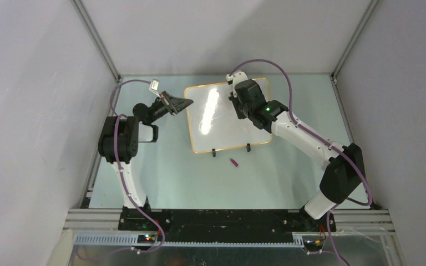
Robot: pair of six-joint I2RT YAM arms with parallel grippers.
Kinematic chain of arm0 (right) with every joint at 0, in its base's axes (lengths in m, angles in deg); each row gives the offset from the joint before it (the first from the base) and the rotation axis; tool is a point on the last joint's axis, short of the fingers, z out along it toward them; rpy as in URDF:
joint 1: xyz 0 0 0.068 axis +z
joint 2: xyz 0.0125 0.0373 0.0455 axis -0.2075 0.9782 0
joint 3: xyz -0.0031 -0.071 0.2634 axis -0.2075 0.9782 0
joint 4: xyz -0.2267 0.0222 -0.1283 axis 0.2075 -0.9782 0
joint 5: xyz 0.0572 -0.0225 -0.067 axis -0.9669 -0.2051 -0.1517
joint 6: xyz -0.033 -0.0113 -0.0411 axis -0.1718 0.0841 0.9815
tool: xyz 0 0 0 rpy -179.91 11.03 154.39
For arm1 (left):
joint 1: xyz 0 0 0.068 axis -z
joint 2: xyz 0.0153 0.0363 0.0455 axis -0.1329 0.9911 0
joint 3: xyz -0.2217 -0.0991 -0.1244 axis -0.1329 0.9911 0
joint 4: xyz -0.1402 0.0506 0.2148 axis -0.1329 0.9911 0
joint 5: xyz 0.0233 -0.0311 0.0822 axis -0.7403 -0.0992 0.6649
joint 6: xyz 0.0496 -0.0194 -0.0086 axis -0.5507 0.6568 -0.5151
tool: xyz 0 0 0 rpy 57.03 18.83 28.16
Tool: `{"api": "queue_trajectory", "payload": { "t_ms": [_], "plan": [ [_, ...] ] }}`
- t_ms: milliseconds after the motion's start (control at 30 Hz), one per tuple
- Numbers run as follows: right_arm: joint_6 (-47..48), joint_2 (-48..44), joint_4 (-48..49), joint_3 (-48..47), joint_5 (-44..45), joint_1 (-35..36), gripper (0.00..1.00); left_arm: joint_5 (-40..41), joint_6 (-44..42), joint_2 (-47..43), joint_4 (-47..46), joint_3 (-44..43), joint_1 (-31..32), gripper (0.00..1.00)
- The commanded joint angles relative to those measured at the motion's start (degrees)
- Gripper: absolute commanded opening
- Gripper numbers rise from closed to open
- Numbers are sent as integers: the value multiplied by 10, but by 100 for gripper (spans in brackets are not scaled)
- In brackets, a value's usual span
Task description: Write a sentence on the whiteboard
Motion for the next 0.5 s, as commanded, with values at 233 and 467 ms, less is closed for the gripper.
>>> {"api": "queue_trajectory", "payload": {
  "t_ms": [233, 467],
  "plan": [
    [-7, -69, 2, -10, -45, -8, 0, -39, -39, 1, -12, 7, 10, 0],
    [-25, -134, 4, 19, -68, -6, 0, -38, -40, 0, -12, 9, 10, 0]
  ]
}}
